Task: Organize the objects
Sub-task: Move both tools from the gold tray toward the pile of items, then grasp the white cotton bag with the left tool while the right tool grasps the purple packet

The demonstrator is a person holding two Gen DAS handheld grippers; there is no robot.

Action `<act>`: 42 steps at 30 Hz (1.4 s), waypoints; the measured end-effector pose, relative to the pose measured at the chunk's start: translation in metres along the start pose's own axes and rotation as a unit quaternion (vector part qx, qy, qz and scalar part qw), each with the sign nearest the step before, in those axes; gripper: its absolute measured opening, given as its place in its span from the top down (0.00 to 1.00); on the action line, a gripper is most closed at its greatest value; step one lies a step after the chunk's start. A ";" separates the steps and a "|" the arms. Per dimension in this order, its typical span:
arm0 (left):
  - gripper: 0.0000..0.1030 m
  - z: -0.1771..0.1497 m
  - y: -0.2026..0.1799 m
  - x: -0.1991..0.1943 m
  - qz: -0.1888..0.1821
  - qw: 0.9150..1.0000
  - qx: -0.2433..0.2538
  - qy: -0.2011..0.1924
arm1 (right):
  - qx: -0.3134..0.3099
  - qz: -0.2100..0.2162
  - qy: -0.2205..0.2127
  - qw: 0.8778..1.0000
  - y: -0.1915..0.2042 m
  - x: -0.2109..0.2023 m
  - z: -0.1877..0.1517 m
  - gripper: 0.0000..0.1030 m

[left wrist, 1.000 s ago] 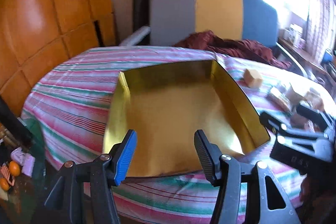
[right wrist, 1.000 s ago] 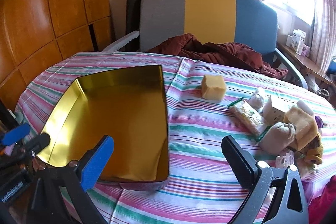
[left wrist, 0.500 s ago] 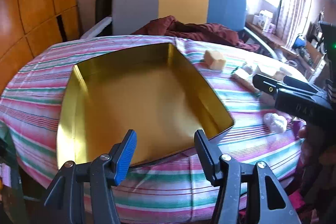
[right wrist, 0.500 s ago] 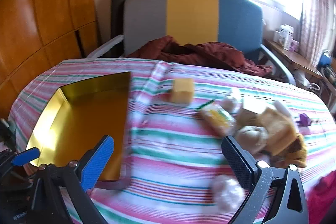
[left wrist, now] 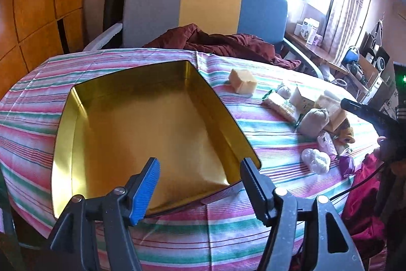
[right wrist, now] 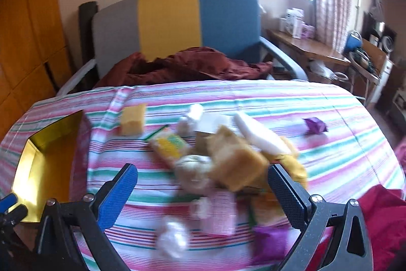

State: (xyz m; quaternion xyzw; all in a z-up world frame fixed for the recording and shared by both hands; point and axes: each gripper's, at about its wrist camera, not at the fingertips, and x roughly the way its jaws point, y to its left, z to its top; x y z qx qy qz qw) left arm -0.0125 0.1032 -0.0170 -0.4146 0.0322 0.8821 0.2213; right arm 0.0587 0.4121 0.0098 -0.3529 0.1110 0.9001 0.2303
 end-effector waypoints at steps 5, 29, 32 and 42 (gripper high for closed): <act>0.35 0.009 -0.016 0.005 -0.026 0.999 0.019 0.009 | 0.025 -0.027 0.012 0.999 -0.040 -0.001 0.000 0.00; 0.35 0.007 -0.181 0.099 -0.195 0.958 0.178 0.112 | 0.116 -0.017 0.069 0.991 -0.112 0.014 -0.032 0.00; 0.36 0.005 -0.191 0.112 -0.199 0.955 0.183 0.120 | 0.139 -0.006 0.066 0.988 -0.119 0.014 -0.034 0.00; 0.63 -0.011 -0.188 0.144 -0.200 0.953 0.193 0.125 | 0.122 -0.014 0.106 0.987 -0.112 0.029 -0.037 0.00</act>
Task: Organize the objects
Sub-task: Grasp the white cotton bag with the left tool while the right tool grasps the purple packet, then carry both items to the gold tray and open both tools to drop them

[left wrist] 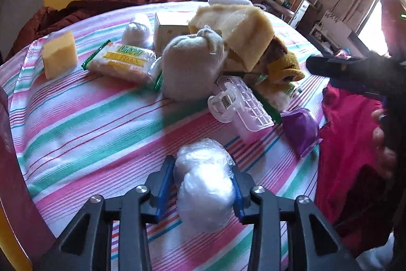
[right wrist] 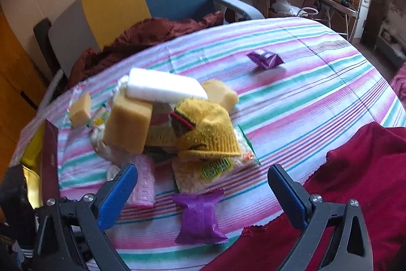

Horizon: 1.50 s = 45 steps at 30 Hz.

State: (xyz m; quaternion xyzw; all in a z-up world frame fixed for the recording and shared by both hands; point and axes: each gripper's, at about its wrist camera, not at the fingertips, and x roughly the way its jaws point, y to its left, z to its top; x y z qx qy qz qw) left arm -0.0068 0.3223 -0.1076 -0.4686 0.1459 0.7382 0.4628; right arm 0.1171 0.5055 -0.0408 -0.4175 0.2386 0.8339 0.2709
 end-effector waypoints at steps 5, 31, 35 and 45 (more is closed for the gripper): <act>0.64 -0.010 0.003 -0.007 0.004 1.000 0.004 -0.010 | -0.023 -0.005 0.071 0.997 0.006 0.014 -0.007 0.00; 0.65 -0.030 0.007 -0.061 0.038 0.997 -0.007 -0.065 | -0.083 -0.053 0.115 0.988 0.014 0.004 -0.036 0.65; 0.65 -0.028 0.016 -0.086 0.054 0.994 -0.025 -0.092 | -0.098 -0.023 0.078 0.992 0.029 -0.017 -0.038 0.65; 0.65 -0.044 0.079 -0.154 0.143 0.971 -0.121 -0.147 | -0.185 0.083 0.019 0.979 0.131 -0.044 -0.029 0.65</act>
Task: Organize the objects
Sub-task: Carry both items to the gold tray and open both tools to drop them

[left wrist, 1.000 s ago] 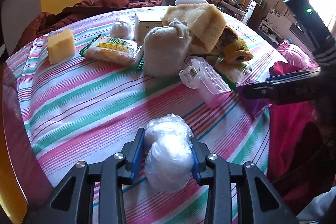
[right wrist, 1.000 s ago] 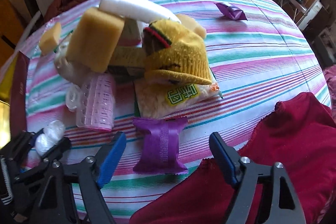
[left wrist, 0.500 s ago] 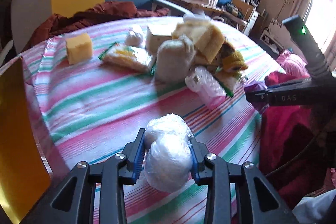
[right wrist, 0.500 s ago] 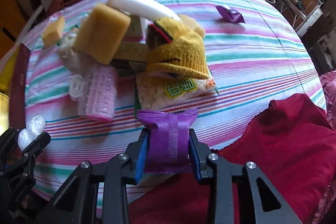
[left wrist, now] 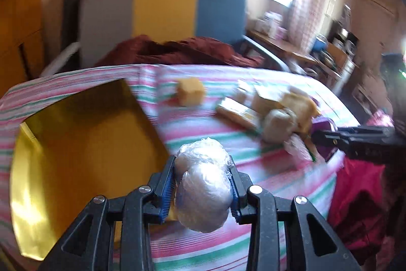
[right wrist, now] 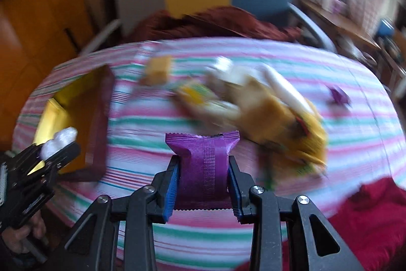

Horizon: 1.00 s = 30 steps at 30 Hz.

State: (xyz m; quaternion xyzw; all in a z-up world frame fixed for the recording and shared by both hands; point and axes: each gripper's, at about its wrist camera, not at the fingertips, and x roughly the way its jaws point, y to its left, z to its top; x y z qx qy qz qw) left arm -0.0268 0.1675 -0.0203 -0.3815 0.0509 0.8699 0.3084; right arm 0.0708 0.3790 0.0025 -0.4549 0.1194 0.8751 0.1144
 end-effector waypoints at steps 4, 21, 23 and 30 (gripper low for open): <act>0.65 -0.004 0.034 -0.015 0.047 0.998 -0.028 -0.014 | -0.049 0.045 -0.011 0.998 0.054 0.009 0.016 0.65; 0.63 -0.042 0.153 -0.038 0.187 0.974 -0.130 -0.013 | -0.162 0.129 0.011 0.978 0.204 0.062 0.025 0.65; 0.63 -0.044 0.159 -0.040 0.193 0.972 -0.132 -0.012 | -0.165 0.132 0.013 0.977 0.209 0.065 0.024 0.65; 0.54 -0.049 0.167 -0.045 0.189 0.970 -0.153 -0.015 | -0.166 0.137 0.016 0.976 0.223 0.080 0.024 0.51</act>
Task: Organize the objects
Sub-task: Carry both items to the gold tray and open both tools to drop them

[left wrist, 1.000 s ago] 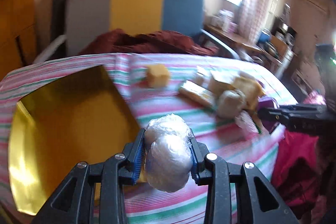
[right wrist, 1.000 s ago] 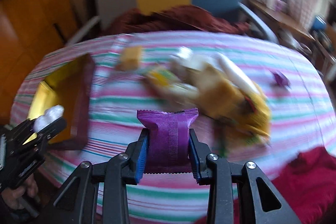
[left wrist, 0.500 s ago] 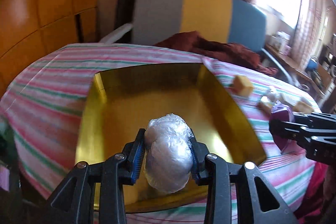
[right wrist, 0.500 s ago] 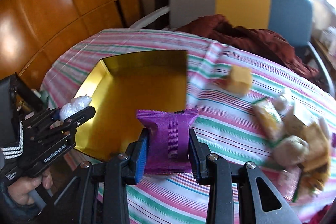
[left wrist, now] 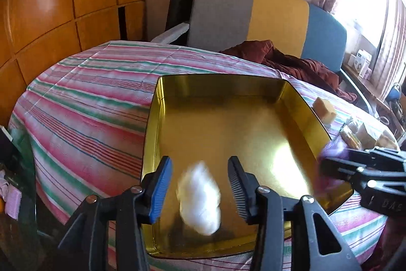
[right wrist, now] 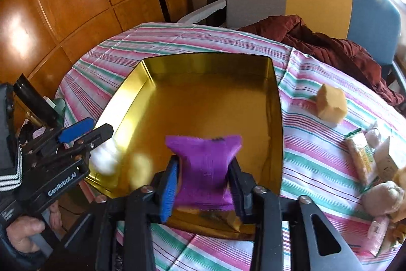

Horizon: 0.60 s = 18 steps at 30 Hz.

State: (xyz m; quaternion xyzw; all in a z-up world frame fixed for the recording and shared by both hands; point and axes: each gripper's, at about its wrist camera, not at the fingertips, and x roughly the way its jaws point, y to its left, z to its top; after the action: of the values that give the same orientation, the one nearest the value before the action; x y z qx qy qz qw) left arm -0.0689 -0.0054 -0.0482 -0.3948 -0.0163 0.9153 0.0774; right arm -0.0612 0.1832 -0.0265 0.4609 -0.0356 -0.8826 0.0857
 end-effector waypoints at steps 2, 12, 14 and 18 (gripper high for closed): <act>0.53 -0.001 0.004 -0.003 0.004 1.000 -0.010 0.000 | 0.002 -0.003 -0.002 1.000 0.002 0.004 0.000 0.45; 0.53 0.003 0.006 -0.022 0.024 0.999 -0.025 -0.015 | -0.003 -0.012 -0.010 1.000 0.008 0.004 -0.009 0.33; 0.53 0.003 0.005 -0.023 0.023 0.999 -0.025 -0.016 | -0.002 -0.013 -0.013 1.000 0.009 0.003 -0.011 0.28; 0.53 0.004 0.002 -0.026 0.031 0.999 -0.024 -0.021 | -0.004 -0.026 -0.023 0.999 0.011 0.000 -0.013 0.28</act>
State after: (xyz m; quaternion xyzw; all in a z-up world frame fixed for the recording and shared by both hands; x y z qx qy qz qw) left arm -0.0545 -0.0111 -0.0267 -0.3778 -0.0278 0.9247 0.0387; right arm -0.0492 0.1725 -0.0327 0.4410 -0.0219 -0.8949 0.0643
